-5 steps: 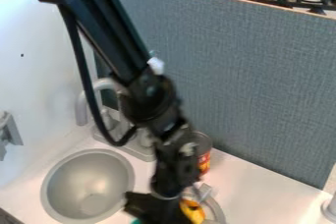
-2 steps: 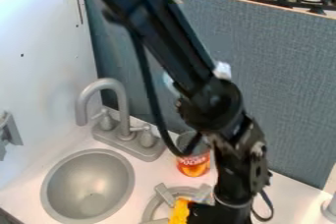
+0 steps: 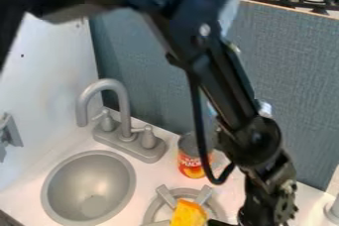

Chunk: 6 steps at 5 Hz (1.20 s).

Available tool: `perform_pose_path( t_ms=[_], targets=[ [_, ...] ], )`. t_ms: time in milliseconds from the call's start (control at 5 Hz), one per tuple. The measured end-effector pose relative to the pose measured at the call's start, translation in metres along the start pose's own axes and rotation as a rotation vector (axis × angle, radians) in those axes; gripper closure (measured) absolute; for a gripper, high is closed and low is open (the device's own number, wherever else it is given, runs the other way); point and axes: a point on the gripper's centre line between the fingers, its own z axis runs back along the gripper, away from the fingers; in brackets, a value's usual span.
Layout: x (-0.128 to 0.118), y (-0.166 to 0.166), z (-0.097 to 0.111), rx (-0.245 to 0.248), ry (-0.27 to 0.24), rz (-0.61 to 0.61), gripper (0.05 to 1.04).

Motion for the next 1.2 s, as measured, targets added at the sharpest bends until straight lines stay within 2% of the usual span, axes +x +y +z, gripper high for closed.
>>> perform_pose_path(
  t_ms=[400,600,800,1000,1200],
  targets=[
    [0.004,0.000,-0.005,0.032,-0.080,0.033,0.951],
    [0.000,0.004,-0.008,0.066,-0.089,0.093,0.775],
    [0.000,0.004,-0.003,0.050,-0.120,0.138,0.496],
    [0.004,0.003,0.024,0.010,-0.192,0.160,0.201],
    [0.000,0.006,0.058,-0.022,-0.260,0.189,0.073]
  ],
)
